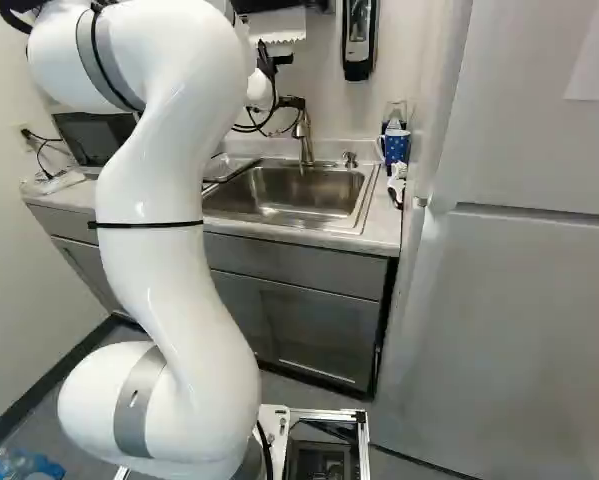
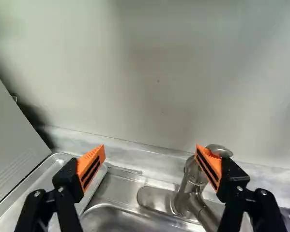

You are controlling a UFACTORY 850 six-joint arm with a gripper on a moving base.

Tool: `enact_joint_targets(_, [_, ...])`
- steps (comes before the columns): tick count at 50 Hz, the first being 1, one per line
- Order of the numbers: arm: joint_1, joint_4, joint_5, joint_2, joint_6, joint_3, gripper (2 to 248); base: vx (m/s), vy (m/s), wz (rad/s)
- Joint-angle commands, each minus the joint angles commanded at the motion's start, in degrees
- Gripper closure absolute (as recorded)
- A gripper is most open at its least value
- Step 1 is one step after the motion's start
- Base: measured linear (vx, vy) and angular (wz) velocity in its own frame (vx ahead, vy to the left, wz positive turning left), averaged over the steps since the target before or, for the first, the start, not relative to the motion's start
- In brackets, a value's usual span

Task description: Rinse the cup and place it in the tray

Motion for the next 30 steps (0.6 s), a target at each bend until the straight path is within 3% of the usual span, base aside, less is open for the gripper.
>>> enact_joint_targets(30, [0.0, 0.0, 1.96, 0.31, 0.0, 0.38, 3, 0.0, 0.0, 0.0])
